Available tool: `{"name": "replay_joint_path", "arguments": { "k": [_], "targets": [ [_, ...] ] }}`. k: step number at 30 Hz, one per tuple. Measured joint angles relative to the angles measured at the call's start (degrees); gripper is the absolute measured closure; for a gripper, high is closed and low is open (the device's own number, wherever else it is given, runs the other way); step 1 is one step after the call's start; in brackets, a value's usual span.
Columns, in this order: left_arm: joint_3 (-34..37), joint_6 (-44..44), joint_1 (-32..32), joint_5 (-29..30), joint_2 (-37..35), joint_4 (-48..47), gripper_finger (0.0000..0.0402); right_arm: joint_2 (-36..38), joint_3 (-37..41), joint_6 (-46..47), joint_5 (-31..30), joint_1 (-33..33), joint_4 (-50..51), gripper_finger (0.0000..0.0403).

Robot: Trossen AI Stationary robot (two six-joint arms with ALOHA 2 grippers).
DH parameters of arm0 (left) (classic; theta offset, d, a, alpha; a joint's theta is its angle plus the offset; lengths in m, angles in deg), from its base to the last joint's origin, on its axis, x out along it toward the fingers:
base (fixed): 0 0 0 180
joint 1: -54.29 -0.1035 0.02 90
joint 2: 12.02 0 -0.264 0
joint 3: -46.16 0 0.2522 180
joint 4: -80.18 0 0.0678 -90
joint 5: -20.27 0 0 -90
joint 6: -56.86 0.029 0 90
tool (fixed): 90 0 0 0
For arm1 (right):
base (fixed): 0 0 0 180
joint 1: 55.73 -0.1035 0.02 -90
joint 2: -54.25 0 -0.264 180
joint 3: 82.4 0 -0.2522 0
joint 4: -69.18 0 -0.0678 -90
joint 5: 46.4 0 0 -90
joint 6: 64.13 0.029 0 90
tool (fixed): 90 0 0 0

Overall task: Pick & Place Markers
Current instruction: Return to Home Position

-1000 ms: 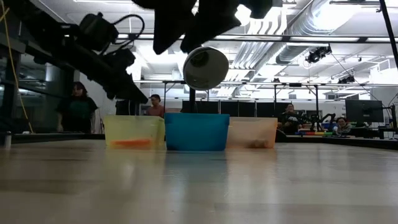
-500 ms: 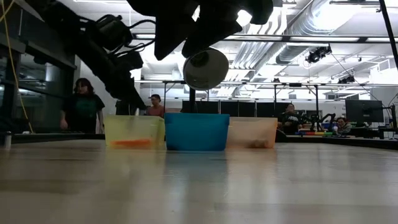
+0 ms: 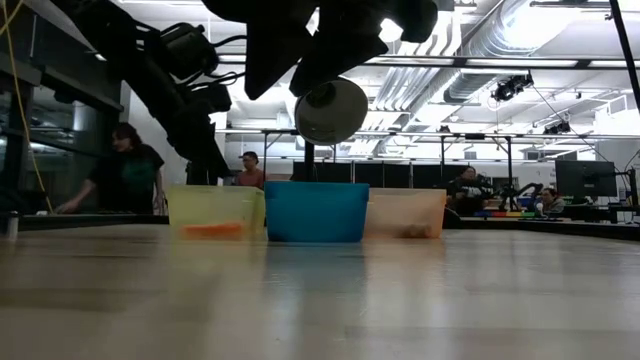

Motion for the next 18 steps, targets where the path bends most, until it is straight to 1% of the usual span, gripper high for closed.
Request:
{"name": "replay_joint_path", "arguments": {
  "k": [6, 13, 18],
  "targets": [
    [0.0, 0.0, 0.0, -0.7, -0.7, 0.0, 0.0234, 0.0, 0.0, 1.0, -0.2, 0.0, 2.5, 0.0208],
    [0.1, -1.0, 0.1, -5.0, -3.4, 0.0, 0.0233, 0.0, 0.0, 7.2, -0.2, -0.2, 10.4, 0.0208],
    [2.0, -2.6, 3.4, -5.7, -6.8, 0.7, 0.0232, 0.0, 0.0, 10.9, -0.5, -0.8, 15.0, 0.0208]
  ]
}}
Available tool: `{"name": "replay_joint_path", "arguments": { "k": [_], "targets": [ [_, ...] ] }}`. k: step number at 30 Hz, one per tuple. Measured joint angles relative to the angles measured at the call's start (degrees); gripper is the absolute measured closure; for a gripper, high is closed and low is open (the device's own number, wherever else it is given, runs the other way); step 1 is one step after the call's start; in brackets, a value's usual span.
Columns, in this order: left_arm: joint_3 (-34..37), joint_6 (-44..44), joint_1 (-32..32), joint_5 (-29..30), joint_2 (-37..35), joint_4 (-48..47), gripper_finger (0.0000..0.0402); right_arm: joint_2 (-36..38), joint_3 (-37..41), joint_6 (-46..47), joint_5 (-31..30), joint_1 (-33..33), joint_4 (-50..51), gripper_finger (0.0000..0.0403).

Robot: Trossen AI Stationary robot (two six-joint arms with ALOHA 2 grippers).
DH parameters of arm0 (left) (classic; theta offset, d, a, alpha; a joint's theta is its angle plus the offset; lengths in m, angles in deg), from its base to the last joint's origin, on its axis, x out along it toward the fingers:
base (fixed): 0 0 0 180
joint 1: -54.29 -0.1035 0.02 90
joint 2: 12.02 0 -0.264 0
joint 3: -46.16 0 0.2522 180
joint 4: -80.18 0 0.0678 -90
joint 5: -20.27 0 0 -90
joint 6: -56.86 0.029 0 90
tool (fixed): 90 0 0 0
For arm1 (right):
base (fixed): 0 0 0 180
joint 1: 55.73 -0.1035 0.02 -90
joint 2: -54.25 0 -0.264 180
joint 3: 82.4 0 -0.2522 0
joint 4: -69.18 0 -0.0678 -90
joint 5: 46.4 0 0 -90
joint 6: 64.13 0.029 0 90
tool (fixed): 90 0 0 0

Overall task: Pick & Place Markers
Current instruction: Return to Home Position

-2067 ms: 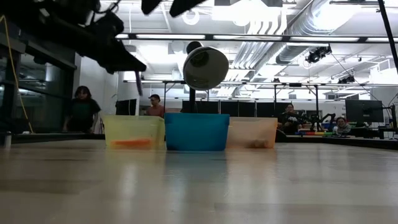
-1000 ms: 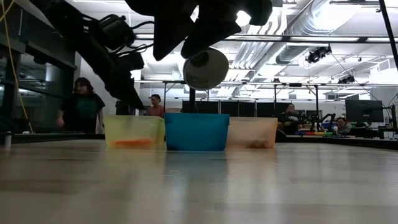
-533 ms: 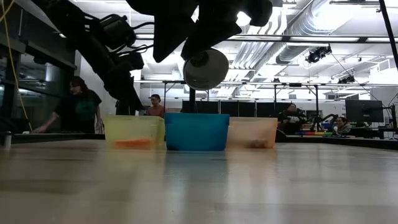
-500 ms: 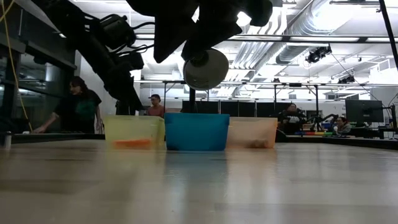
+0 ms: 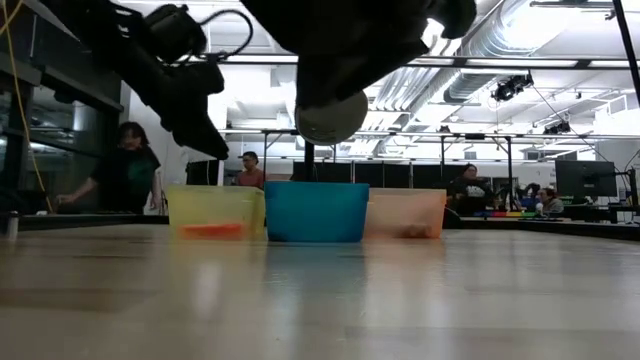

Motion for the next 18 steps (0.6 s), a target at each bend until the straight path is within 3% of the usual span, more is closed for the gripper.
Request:
{"name": "replay_joint_path", "arguments": {
  "k": [12, 18],
  "targets": [
    [14.8, -8.3, 20.6, 6.2, -9.3, 22.2, 0.0232, 0.0, 0.0, 1.3, -1.1, -0.6, 0.4, 0.0208],
    [23.0, -9.7, 25.8, 9.9, -15.4, 30.7, 0.0232, 0.0, 0.0, 2.3, -1.1, -1.2, 0.6, 0.0208]
  ]
}}
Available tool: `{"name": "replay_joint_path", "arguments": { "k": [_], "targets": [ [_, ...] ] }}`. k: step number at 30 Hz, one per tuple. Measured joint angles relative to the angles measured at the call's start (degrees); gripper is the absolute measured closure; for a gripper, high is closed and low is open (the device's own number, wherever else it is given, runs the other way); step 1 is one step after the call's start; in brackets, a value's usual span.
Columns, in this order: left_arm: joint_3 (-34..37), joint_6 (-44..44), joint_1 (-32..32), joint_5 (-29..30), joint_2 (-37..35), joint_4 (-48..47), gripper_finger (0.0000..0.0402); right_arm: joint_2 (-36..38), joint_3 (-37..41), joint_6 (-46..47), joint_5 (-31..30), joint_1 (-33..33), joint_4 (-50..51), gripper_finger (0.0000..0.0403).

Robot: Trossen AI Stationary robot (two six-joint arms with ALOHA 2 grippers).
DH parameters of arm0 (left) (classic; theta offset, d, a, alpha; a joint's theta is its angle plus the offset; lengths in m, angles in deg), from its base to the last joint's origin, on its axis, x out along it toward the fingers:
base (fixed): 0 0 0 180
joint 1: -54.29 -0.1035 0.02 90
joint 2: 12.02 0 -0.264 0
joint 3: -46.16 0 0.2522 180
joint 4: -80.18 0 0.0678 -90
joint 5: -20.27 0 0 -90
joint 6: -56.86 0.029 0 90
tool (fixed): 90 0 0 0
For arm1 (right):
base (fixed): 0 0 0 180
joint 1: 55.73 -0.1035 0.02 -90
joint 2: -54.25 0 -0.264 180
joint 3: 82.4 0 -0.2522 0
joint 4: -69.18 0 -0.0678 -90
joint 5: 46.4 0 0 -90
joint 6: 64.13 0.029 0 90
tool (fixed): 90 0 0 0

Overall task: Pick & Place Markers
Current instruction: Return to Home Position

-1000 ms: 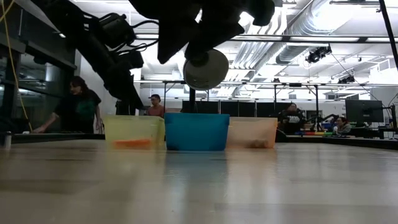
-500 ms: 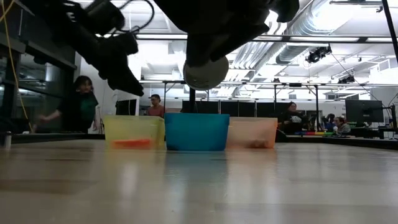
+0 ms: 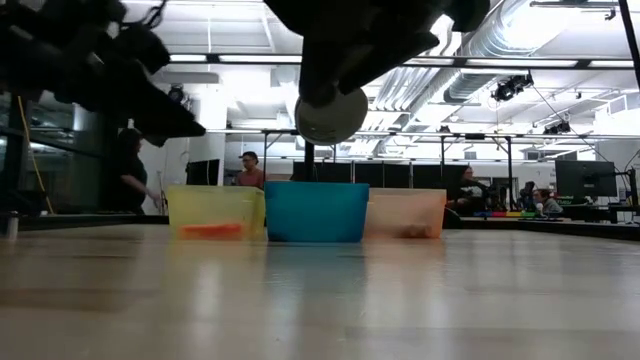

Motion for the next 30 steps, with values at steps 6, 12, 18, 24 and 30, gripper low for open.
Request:
{"name": "replay_joint_path", "arguments": {
  "k": [6, 12, 18, 24, 30],
  "targets": [
    [8.4, -3.1, 0.0, 0.6, -7.3, 6.6, 0.0232, 2.6, 8.8, 1.4, 1.0, 0.1, -8.1, 0.0208],
    [10.1, -3.5, 0.0, 0.1, -14.8, 3.8, 0.0232, 10.5, 27.4, 1.5, 2.1, 0.0, -27.2, 0.0208],
    [10.2, -2.6, 0.0, -1.3, -18.7, 3.3, 0.0232, 23.3, 51.7, -6.5, 0.8, 0.9, -57.5, 0.0208],
    [10.3, -1.6, 0.0, -1.4, -19.0, 3.2, 0.0232, 36.5, 72.4, -28.2, 1.9, 3.8, -90.0, 0.0208],
    [10.3, -1.4, 0.0, -2.2, -19.0, 2.8, 0.0232, 47.0, 89.7, -54.1, 15.1, 9.9, -124.5, 0.0208]
  ]
}}
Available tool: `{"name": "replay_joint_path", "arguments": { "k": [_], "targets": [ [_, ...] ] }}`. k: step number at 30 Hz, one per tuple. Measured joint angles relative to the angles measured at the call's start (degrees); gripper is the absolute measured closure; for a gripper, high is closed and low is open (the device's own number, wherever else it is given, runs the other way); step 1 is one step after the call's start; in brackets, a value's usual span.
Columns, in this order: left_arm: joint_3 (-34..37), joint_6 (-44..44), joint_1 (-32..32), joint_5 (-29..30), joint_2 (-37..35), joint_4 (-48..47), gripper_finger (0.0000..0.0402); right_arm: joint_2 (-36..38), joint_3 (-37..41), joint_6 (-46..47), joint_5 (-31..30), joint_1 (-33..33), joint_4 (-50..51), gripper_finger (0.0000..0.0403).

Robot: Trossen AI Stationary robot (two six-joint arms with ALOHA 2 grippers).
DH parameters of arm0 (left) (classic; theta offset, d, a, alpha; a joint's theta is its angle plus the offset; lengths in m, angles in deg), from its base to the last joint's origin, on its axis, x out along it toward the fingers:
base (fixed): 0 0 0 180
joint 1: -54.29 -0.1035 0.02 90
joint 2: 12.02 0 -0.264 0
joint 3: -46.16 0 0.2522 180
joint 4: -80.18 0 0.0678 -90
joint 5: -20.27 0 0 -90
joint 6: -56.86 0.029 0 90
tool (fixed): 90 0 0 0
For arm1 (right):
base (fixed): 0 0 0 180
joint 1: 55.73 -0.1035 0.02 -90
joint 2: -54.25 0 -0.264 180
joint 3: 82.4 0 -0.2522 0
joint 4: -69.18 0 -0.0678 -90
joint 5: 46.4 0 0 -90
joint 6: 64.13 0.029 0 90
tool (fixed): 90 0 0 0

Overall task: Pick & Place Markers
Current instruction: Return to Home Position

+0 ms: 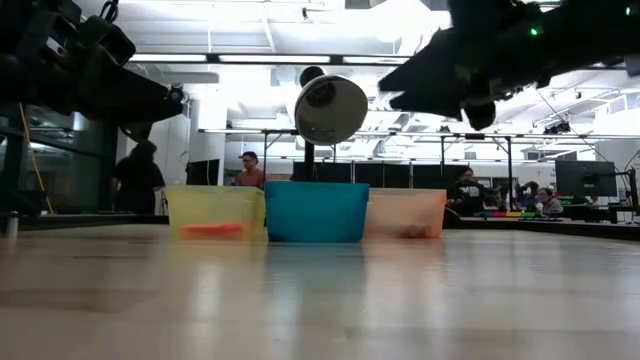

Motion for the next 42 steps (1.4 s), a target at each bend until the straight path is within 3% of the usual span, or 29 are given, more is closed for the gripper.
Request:
{"name": "replay_joint_path", "arguments": {
  "k": [5, 16, 25, 32, 36, 42],
  "targets": [
    [0.0, -0.1, 0.0, -0.1, 0.0, 0.0, 0.0232, 11.2, 13.1, -6.7, 4.1, 4.0, -12.7, 0.0208],
    [0.1, 1.3, 0.0, 2.7, 0.0, -2.5, 0.0232, 39.8, 28.0, -14.2, 4.6, 2.7, -10.7, 0.0208],
    [0.1, 1.8, 0.0, 2.2, 0.0, -2.5, 0.0232, 52.6, 28.8, -13.1, 9.0, 0.9, 7.2, 0.0208],
    [0.1, 3.0, 0.0, -6.9, -0.1, -1.2, 0.0232, 62.1, 28.8, -10.3, 18.5, 0.9, 18.3, 0.0208],
    [0.1, 3.3, 0.0, -7.9, -0.3, 2.9, 0.0232, 66.6, 28.8, -10.7, 22.6, 0.9, 22.2, 0.0214],
    [0.1, 0.5, 0.0, -6.6, -0.3, 2.6, 0.0232, 69.1, 28.9, -9.1, 19.7, 0.9, 22.5, 0.0216]
  ]
}}
